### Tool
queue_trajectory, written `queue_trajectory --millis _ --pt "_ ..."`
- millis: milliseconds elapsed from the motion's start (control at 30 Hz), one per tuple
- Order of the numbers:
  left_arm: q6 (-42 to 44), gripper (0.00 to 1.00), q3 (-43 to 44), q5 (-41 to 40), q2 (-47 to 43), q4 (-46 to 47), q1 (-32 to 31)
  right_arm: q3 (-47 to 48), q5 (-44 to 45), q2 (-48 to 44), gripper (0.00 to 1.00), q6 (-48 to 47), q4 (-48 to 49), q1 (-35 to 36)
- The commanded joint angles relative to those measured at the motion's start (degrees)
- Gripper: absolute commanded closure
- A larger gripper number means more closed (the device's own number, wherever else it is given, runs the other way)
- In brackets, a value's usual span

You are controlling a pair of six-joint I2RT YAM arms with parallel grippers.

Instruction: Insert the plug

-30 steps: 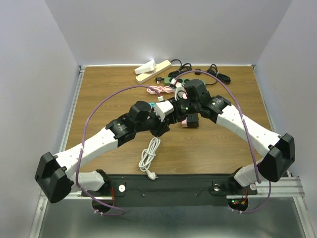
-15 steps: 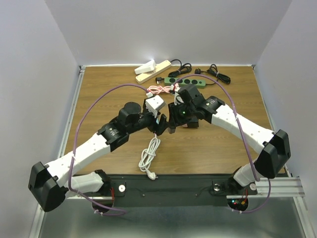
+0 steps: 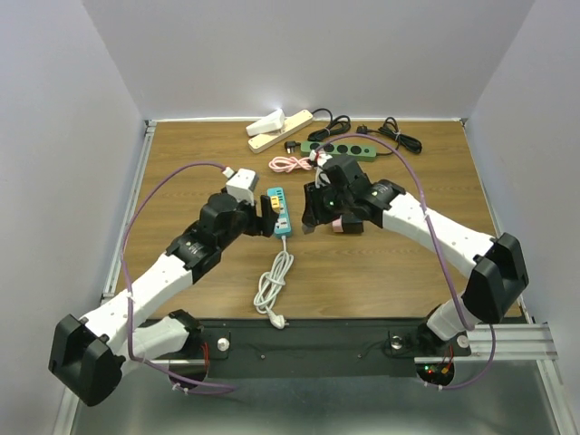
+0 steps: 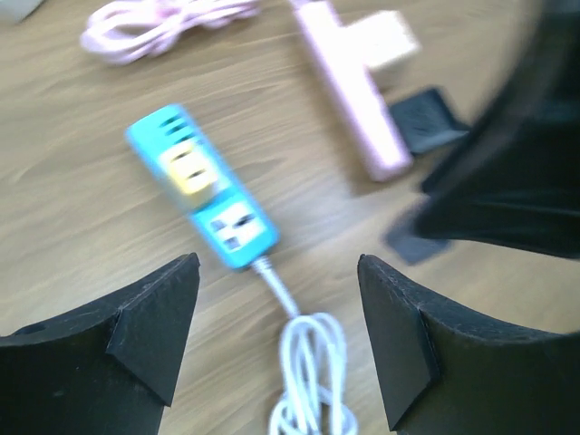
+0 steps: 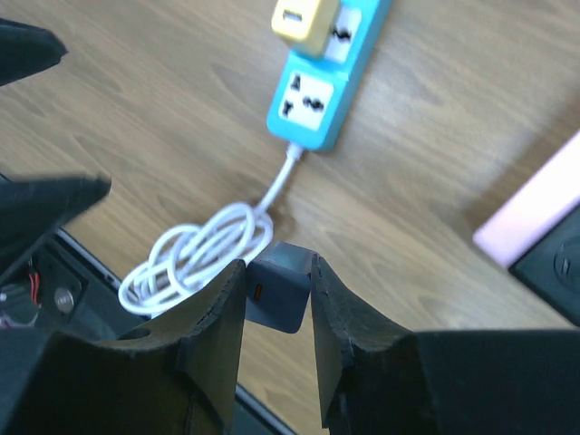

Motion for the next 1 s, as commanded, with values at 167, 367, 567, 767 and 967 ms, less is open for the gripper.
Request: queue_trajectory --millis 167,367,567,767,967 --pt "-9.75 0.18 -4.39 -1.73 -3.50 1.69 12.51 3.64 4.33 7.29 1.00 -1.03 12.45 2.12" --pt "-11.17 0.18 -5.27 -0.06 -1.21 3.80 14.71 7.60 6.71 13.45 1.00 -0.07 15.26 2.83" --pt "-11.52 0.18 -5.18 2.38 0.55 5.12 17.07 11.03 7.58 18.55 1.00 0.81 16.50 3.35" --pt "-11.69 0.18 -5.53 4.33 0.20 5.82 18.22 13.06 8.55 21.10 0.99 1.78 17.03 3.97" --pt "-11.69 0.18 -6.23 4.86 -0.24 6.35 18.31 13.59 8.73 22.77 0.99 2.13 17.29 4.85"
